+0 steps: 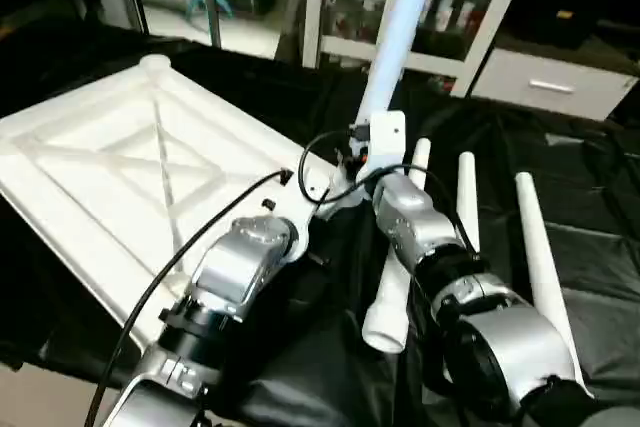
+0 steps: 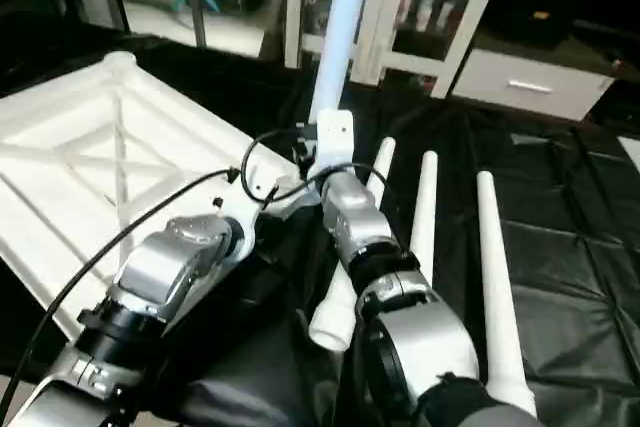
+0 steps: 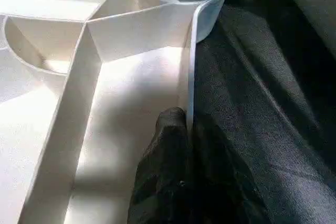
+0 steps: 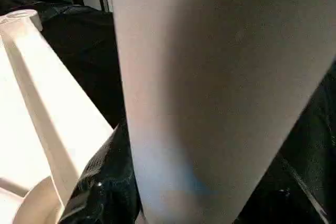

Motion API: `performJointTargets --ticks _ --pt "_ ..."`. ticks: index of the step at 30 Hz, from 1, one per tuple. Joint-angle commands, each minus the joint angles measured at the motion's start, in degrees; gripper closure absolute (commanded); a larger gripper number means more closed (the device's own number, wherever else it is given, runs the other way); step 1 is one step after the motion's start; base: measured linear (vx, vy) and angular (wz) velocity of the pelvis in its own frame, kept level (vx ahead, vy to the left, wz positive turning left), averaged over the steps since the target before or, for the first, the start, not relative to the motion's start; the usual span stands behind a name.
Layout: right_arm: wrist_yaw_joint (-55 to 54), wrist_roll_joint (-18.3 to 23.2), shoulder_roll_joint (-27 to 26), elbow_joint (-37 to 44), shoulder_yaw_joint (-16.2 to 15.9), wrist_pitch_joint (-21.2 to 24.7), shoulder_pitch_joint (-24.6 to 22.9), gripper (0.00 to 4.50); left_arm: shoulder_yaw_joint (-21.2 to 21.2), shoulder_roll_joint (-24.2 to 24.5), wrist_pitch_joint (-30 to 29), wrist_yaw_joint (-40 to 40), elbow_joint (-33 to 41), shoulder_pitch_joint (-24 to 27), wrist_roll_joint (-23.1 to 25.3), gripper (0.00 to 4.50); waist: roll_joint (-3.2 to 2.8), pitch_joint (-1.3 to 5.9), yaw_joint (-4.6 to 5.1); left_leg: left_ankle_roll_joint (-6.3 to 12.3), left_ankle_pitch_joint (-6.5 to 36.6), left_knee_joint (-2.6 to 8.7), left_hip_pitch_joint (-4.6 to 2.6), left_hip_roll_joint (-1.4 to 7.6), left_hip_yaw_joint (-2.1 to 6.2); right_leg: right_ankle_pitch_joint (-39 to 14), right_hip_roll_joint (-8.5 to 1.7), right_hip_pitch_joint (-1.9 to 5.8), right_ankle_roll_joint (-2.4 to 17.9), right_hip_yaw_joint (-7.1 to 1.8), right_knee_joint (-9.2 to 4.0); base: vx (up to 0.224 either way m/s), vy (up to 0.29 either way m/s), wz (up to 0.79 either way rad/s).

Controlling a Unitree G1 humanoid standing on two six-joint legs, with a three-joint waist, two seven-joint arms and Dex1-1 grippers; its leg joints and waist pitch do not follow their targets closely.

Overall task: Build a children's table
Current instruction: Insert table leg to table base

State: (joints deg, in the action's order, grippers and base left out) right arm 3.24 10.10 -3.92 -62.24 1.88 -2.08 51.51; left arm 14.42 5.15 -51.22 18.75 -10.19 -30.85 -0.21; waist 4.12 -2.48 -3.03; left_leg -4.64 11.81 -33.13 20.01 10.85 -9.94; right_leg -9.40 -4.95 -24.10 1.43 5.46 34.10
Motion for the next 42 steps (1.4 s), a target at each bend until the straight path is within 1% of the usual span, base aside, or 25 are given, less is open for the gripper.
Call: performJointTargets --ticks 1,3,5,8,9,10,11,12,13,14,16,17,18,20,22,23,26,31,33,35,36,38,39,41,42 --pt "2.01 0.6 -0.36 -4.48 1.06 1.8 -2.54 2.62 -2.21 -0.25 2.86 0.26 2.34 -1.19 -0.88 4.5 -0.11 3.27 -0.5 4.43 3.86 3.51 0.39 1.82 0.05 -4.63 -3.78 3.51 10.86 -3.21 -2.64 0.0 0.0 0.0" --pt "2.01 0.6 -0.36 -4.48 1.06 1.8 -2.54 2.62 -2.21 -0.25 2.86 0.26 2.34 -1.19 -0.88 4.5 -0.09 3.21 -0.48 3.33 5.99 3.67 0.27 2.05 0.16 -8.27 -3.76 3.46 10.29 -3.14 -2.93 0.0 0.0 0.0" --pt "2.01 0.6 -0.36 -4.48 1.06 1.8 -2.54 2.62 -2.21 -0.25 2.86 0.26 2.34 -1.19 -0.88 4.5 -0.17 3.23 -0.45 2.62 6.31 3.71 0.21 2.11 0.23 -8.93 -3.72 3.44 9.97 -3.11 -2.95 0.0 0.0 0.0" --pt "2.01 0.6 -0.36 -4.48 1.06 1.8 -2.54 2.62 -2.21 -0.25 2.86 0.26 2.34 -1.19 -0.88 4.5 -0.14 3.27 -0.44 2.25 5.87 3.67 0.18 2.11 0.24 -8.31 -3.68 3.48 9.97 -3.11 -2.81 0.0 0.0 0.0" --pt "3.15 1.11 -0.36 -4.33 1.49 1.66 -2.44 2.62 -2.26 -0.11 2.81 0.28 2.44 -1.05 -0.91 4.5 -0.1 3.32 -0.42 2.33 5.29 3.62 0.23 2.07 0.24 -7.5 -3.65 3.56 10.07 -3.11 -2.68 0.0 0.0 0.0" --pt "3.15 1.11 -0.36 -4.33 1.49 1.66 -2.44 2.27 -2.26 -0.11 2.81 0.28 2.44 -1.05 -0.91 4.5 -0.07 3.34 -0.43 2.44 5.22 3.6 0.22 2.06 0.21 -7.23 -3.64 3.56 10.14 -3.12 -2.67 0.0 0.0 0.0" --pt "7.62 2.03 0.41 -2.63 1.56 1.71 -2.39 2.06 -2.25 0.4 2.75 0.63 2.56 -0.82 -1.02 4.5 -0.5 3.32 -0.47 2.55 4.99 3.59 0.22 2.04 0.25 -6.88 -3.69 3.6 10.38 -3.14 -2.61 0.0 0.0 0.0" --pt "7.62 2.03 0.41 -2.63 1.56 1.71 -2.39 1.9 -2.25 0.4 2.75 0.63 2.56 -0.82 -1.02 4.5 -0.27 3.37 -0.41 3.02 5.52 3.49 0.19 2.09 0.19 -6.68 -3.63 3.67 10.47 -3.12 -2.65 0.0 0.0 0.0" --pt "11.2 2.48 1.31 -0.84 1.21 1.91 -2.54 1.83 -2.21 0.92 2.7 1.08 2.67 -0.68 -1.14 4.5 -0.26 3.35 -0.41 3.21 5.36 3.53 0.29 2.12 0.2 -6.48 -3.68 3.69 10.65 -3.15 -2.64 0.0 0.0 0.0" --pt "16.35 3.01 2.71 1.62 0.73 2.65 -2.88 1.73 -2.06 1.74 2.61 1.87 2.91 -0.53 -1.31 4.5 -0.25 3.36 -0.56 3.84 5.21 3.44 0.38 2.03 0.25 -5.96 -3.52 3.98 10.68 -3.05 -2.67 0.0 0.0 0.0" --pt "21.18 3.37 4.41 4.05 0.26 3.59 -3.4 1.56 -1.83 2.7 2.44 2.85 3.29 -0.33 -1.5 4.5 -0.15 3.47 -0.57 4.84 3.39 3.29 0.4 2.12 0.25 -4.27 -3.63 4.0 11.77 -3.09 -2.42 0.0 0.0 0.0" --pt "23.7 3.5 5.76 5.85 -0.29 4.34 -4.06 1.48 -1.66 3.38 2.31 3.56 3.63 -0.08 -1.63 4.5 -0.33 3.48 -0.59 5.28 2.91 3.18 0.51 2.08 0.27 -3.65 -3.69 4.12 12.39 -3.14 -2.32 0.0 0.0 0.0" --pt "26.12 3.68 7.27 7.76 -0.85 5.18 -4.8 1.38 -1.59 4.03 2.27 4.19 3.92 0.21 -1.74 4.5 -0.12 3.52 -0.67 5.86 2.05 3.01 0.51 2.08 0.24 -2.91 -3.71 4.17 12.92 -3.13 -2.26 0.0 0.0 0.0" --pt "26.8 3.73 7.7 8.3 -1.0 5.44 -5.02 1.21 -1.58 4.21 2.27 4.34 3.98 0.29 -1.78 4.5 -0.06 3.52 -0.66 6.32 1.47 2.92 0.56 2.12 0.23 -3.04 -3.79 4.05 13.84 -3.15 -2.18 0.0 0.0 0.0" --pt "29.62 4.33 8.7 9.74 -1.18 6.42 -5.64 1.04 -1.42 4.64 2.55 4.8 4.06 0.48 -1.75 4.5 -0.4 3.46 -0.66 6.02 2.26 2.89 0.54 2.17 0.26 -4.75 -3.8 3.97 14.12 -3.12 -2.33 0.0 0.0 0.0" --pt "30.92 4.66 9.07 10.5 -1.32 6.93 -5.98 0.94 -1.36 4.77 2.64 4.93 4.15 0.56 -1.74 4.5 -0.27 3.48 -0.71 6.01 2.79 2.79 0.46 2.22 0.23 -5.09 -3.76 3.93 14.17 -3.14 -2.32 0.0 0.0 0.0" --pt "33.15 4.67 9.82 12.01 -1.71 7.72 -6.61 0.72 -1.11 5.11 2.72 5.47 4.27 0.64 -1.82 4.5 -0.27 3.38 -0.86 5.35 3.52 2.85 0.47 2.32 0.29 -6.63 -3.78 3.82 13.97 -3.14 -2.43 0.0 0.0 0.0" --pt "34.55 4.52 10.5 13.25 -2.05 8.57 -7.12 0.72 -0.89 5.55 2.64 6.01 4.52 0.8 -1.95 4.5 -0.21 3.37 -0.95 4.61 4.01 2.86 0.47 2.26 0.3 -7.63 -3.73 3.79 13.64 -3.13 -2.52 0.0 0.0 0.0" --pt "38.95 3.47 13.63 15.77 -3.48 10.76 -8.27 0.72 0.97 8.45 2.12 9.68 6.79 2.12 -2.74 4.5 -0.32 3.47 -1.27 4.54 3.35 2.8 0.47 2.33 0.46 -6.99 -3.79 3.99 13.45 -3.07 -2.3 0.0 0.0 0.0" --pt "42.42 1.75 16.62 16.77 -5.02 11.33 -8.8 0.72 3.62 12.34 1.69 14.74 9.84 3.98 -3.76 4.5 -0.29 3.4 -1.29 4.85 2.79 2.73 0.4 2.26 0.29 -5.87 -3.59 3.79 13.93 -3.11 -2.17 0.0 0.0 0.0" --pt "42.71 1.6 16.88 16.89 -5.15 11.4 -8.86 0.72 3.85 12.68 1.66 15.19 10.11 4.14 -3.85 4.5 -0.34 3.38 -1.54 4.93 2.92 2.66 0.22 2.21 0.22 -6.14 -3.51 3.72 14.07 -3.08 -2.2 0.0 0.0 0.0" --pt "44.97 0.52 18.69 17.94 -6.32 11.63 -9.24 0.72 4.76 15.04 2.15 18.29 12.0 5.57 -4.64 4.5 -0.43 3.27 -1.67 4.58 4.07 2.79 0.3 2.28 0.29 -7.47 -3.58 3.71 13.93 -3.11 -2.3 0.0 0.0 0.0" --pt "46.52 -0.03 19.54 18.5 -7.02 11.7 -9.53 0.72 5.12 16.45 2.51 19.95 13.0 6.28 -5.01 4.5 -0.25 3.22 -1.68 4.18 4.69 2.77 0.32 2.27 0.27 -8.3 -3.58 3.7 13.59 -3.1 -2.39 0.0 0.0 0.0" --pt "49.28 -0.75 20.89 19.66 -8.21 12.03 -10.16 0.72 5.53 18.94 3.18 22.65 14.6 7.41 -5.52 4.5 -0.39 3.2 -1.76 3.81 5.32 2.81 0.29 2.3 0.31 -8.77 -3.56 3.69 13.4 -3.14 -2.35 0.0 0.0 0.0" --pt "49.59 -0.77 21.0 19.82 -8.32 12.1 -10.24 0.72 5.54 19.15 3.26 22.87 14.72 7.5 -5.56 4.5 -0.44 3.18 -1.89 3.7 5.22 2.86 0.16 2.3 0.29 -8.5 -3.49 3.63 13.26 -3.19 -2.32 0.0 0.0 0.0"
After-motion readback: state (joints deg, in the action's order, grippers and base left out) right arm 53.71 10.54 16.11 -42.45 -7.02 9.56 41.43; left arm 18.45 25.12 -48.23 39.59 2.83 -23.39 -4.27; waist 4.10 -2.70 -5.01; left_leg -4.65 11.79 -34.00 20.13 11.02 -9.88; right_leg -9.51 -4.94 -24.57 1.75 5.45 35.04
